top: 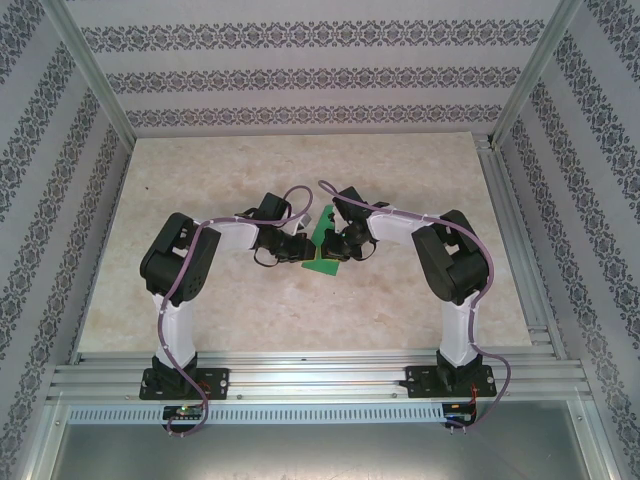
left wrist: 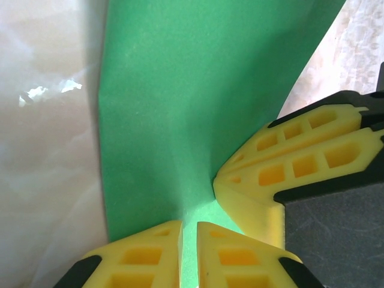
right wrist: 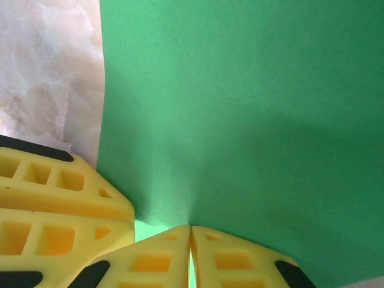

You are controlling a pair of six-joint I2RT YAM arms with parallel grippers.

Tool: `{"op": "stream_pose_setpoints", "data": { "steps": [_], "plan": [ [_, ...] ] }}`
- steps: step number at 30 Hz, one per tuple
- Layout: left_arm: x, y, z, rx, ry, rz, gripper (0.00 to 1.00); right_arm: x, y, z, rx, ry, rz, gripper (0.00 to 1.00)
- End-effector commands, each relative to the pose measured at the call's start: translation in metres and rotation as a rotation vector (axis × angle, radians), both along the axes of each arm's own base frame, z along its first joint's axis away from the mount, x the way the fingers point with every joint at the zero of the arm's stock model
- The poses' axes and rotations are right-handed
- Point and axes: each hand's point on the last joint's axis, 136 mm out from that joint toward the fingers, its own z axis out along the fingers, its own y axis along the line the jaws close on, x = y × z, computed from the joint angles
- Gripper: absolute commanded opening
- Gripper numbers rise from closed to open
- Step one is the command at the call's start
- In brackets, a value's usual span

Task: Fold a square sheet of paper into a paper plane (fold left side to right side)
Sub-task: Hold the square sheet of paper at the center of the table, then fold the square sheet of paper in half at the center of the table.

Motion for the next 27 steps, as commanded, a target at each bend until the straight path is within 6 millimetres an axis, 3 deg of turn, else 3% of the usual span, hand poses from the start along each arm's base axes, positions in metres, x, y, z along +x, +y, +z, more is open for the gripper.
{"op": "stream_pose_setpoints", "data": {
  "steps": [1, 6, 11, 17, 27],
  "plan": [
    [-0.021, 0.018, -0.033, 0.128, 0.037, -0.007, 0.16, 0.01, -0.012, 0.015, -0.007, -0.027, -0.039, 0.12],
    [-0.03, 0.021, -0.042, 0.157, 0.048, -0.015, 0.16, 0.047, -0.013, 0.052, 0.116, -0.117, -0.145, 0.13],
    [-0.033, 0.022, -0.044, 0.173, 0.048, -0.022, 0.16, 0.071, 0.009, 0.059, 0.208, -0.143, -0.196, 0.12],
    [-0.034, 0.022, -0.043, 0.183, 0.046, -0.029, 0.16, 0.074, 0.037, 0.038, 0.232, -0.099, -0.199, 0.11],
    [-0.035, 0.024, -0.045, 0.202, 0.047, -0.037, 0.16, 0.074, 0.036, 0.0, 0.141, -0.066, -0.204, 0.11]
  ]
}}
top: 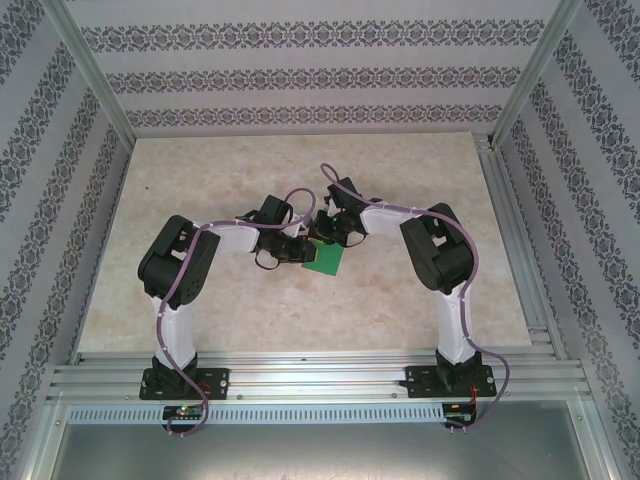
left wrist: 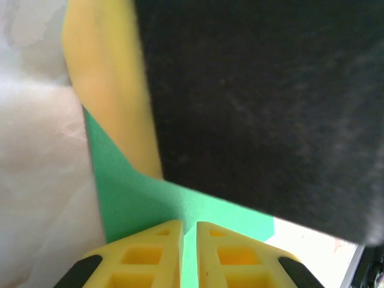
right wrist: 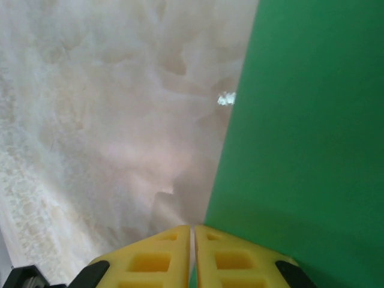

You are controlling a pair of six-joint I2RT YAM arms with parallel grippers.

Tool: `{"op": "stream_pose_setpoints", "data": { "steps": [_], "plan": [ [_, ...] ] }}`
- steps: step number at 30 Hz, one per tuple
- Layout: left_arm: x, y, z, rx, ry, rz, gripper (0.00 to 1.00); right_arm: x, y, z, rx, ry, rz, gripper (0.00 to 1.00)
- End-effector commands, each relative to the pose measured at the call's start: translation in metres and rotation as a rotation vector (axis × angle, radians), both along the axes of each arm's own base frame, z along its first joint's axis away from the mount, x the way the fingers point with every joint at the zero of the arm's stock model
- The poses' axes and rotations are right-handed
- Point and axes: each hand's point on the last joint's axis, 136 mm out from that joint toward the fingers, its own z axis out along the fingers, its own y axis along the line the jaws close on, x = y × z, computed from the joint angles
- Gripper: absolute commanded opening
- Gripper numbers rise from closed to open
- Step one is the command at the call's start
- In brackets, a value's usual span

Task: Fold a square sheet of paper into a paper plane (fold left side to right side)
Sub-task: Fold the square sheet of paper in half at the center of the table.

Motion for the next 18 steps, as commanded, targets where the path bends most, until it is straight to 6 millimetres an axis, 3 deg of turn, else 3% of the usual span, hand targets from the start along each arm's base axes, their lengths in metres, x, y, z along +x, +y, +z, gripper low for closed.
{"op": "stream_pose_setpoints", "data": {
  "steps": [1, 8, 18],
  "plan": [
    [-0.034, 0.025, -0.044, 0.172, 0.115, -0.009, 0.16, 0.01, -0.002, -0.008, -0.059, -0.028, 0.001, 0.11],
    [-0.039, 0.028, -0.05, 0.183, 0.13, -0.01, 0.16, 0.025, -0.021, -0.016, -0.145, -0.058, -0.014, 0.12],
    [-0.049, 0.034, -0.059, 0.2, 0.147, -0.015, 0.16, 0.061, -0.043, -0.007, -0.192, -0.107, -0.065, 0.12]
  ]
}}
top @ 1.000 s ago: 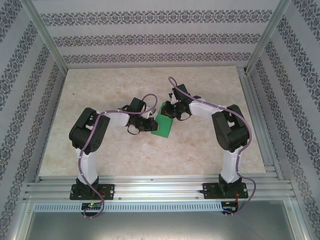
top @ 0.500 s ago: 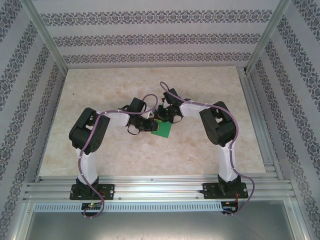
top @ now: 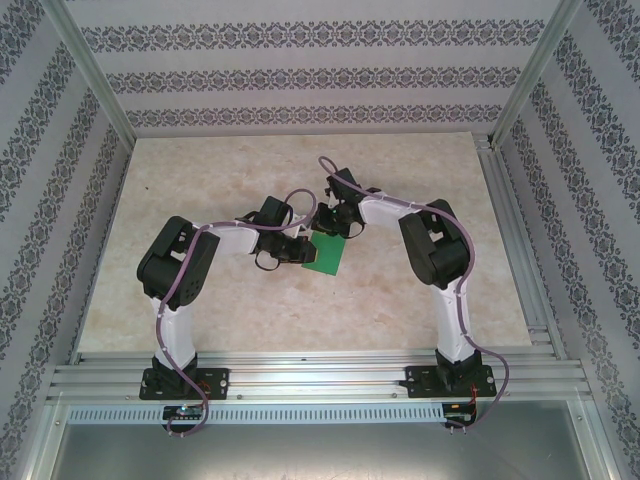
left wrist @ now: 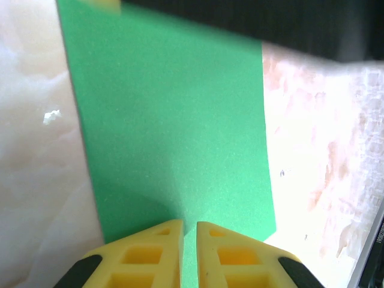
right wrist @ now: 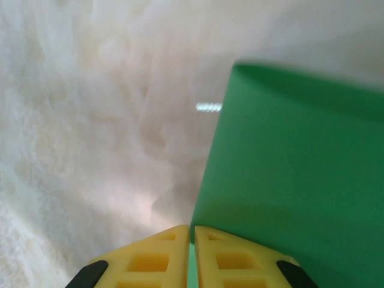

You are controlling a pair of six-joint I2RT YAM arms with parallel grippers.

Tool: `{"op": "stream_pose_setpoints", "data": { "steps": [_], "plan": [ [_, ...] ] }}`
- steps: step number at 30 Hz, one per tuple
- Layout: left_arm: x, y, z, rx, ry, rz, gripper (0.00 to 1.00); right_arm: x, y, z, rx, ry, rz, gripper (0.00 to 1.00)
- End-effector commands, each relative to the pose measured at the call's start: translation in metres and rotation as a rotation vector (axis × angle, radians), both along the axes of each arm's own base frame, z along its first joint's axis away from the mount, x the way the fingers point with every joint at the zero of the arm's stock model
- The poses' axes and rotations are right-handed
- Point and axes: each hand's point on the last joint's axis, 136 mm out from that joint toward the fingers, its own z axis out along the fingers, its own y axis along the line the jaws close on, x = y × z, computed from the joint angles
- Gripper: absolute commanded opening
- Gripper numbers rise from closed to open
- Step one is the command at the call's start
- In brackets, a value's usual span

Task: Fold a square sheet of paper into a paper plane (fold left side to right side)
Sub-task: Fold the square sheet of paper in half at the center of the table.

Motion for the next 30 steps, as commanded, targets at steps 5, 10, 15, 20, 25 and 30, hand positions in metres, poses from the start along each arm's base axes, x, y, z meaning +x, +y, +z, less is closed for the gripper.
{"op": "stream_pose_setpoints", "data": {
  "steps": [5, 10, 15, 20, 25, 30],
  "plan": [
    [-0.05, 0.036, -0.06, 0.205, 0.176, -0.004, 0.16, 0.042, -0.039, -0.014, -0.13, -0.056, -0.078, 0.12],
    [-0.053, 0.037, -0.06, 0.206, 0.177, -0.006, 0.16, 0.054, -0.051, -0.019, -0.187, -0.062, -0.082, 0.12],
    [-0.052, 0.037, -0.06, 0.206, 0.175, -0.005, 0.16, 0.063, -0.048, 0.006, -0.13, -0.109, -0.07, 0.12],
    [-0.05, 0.035, -0.056, 0.199, 0.168, -0.004, 0.16, 0.05, -0.031, 0.059, 0.027, -0.168, -0.055, 0.12],
    [-0.05, 0.036, -0.055, 0.201, 0.167, -0.002, 0.16, 0.014, -0.012, 0.065, 0.089, -0.151, -0.034, 0.12],
    [-0.051, 0.037, -0.055, 0.206, 0.168, -0.004, 0.16, -0.011, 0.006, 0.044, 0.109, -0.105, -0.024, 0.11]
  ]
}}
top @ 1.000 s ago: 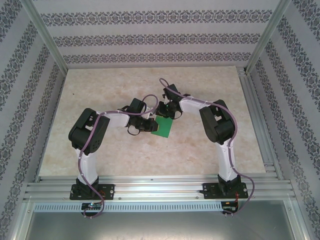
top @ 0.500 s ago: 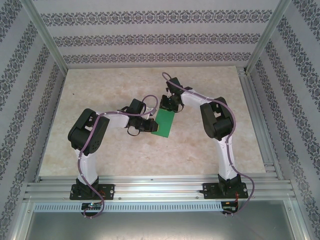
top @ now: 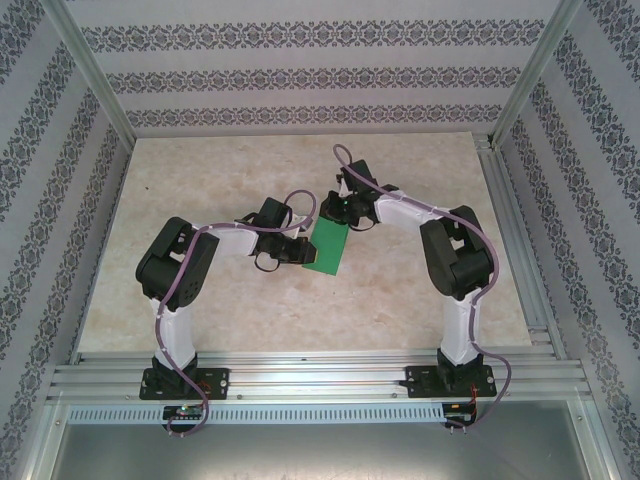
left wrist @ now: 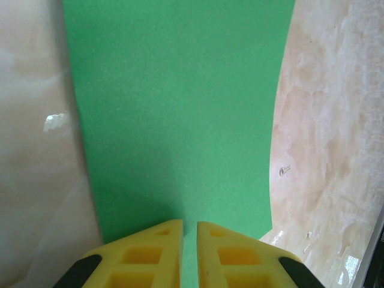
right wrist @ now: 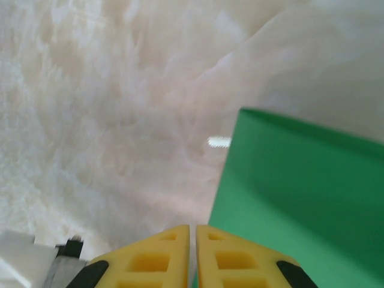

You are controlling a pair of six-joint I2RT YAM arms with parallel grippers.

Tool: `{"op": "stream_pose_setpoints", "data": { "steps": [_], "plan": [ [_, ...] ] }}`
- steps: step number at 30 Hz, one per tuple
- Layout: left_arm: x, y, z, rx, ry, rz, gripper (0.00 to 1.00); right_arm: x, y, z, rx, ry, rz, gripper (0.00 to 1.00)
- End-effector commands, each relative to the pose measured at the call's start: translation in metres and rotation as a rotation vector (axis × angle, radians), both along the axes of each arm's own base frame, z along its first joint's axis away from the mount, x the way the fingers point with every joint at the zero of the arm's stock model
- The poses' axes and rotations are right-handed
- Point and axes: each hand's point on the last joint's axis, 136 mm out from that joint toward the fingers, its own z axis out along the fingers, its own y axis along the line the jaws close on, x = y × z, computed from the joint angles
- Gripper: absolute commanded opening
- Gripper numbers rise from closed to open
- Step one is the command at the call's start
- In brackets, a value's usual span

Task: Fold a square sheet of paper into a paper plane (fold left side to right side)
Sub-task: Fold the square sheet of paper in half at the center of the table.

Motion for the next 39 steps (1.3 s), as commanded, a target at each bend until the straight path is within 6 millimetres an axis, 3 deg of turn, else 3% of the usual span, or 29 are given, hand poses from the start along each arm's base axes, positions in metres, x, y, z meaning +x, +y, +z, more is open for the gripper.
{"op": "stream_pose_setpoints", "data": {
  "steps": [1, 7, 13, 17, 30, 39],
  "plan": [
    [-0.051, 0.037, -0.056, 0.212, 0.19, 0.003, 0.16, -0.01, 0.019, -0.009, 0.056, 0.021, 0.009, 0.11],
    [-0.05, 0.036, -0.055, 0.207, 0.188, 0.002, 0.16, -0.022, 0.041, -0.027, 0.068, 0.069, 0.04, 0.11],
    [-0.05, 0.036, -0.055, 0.206, 0.186, 0.0, 0.16, -0.023, 0.049, -0.05, 0.051, 0.119, 0.044, 0.11],
    [-0.051, 0.037, -0.056, 0.209, 0.185, 0.001, 0.16, -0.021, 0.043, -0.063, -0.011, 0.124, 0.04, 0.11],
    [-0.056, 0.04, -0.061, 0.214, 0.199, 0.003, 0.16, 0.044, 0.007, -0.06, -0.114, 0.013, -0.08, 0.12],
    [-0.059, 0.042, -0.065, 0.217, 0.206, 0.009, 0.16, 0.063, -0.009, -0.063, -0.045, 0.012, -0.183, 0.1]
  ]
}}
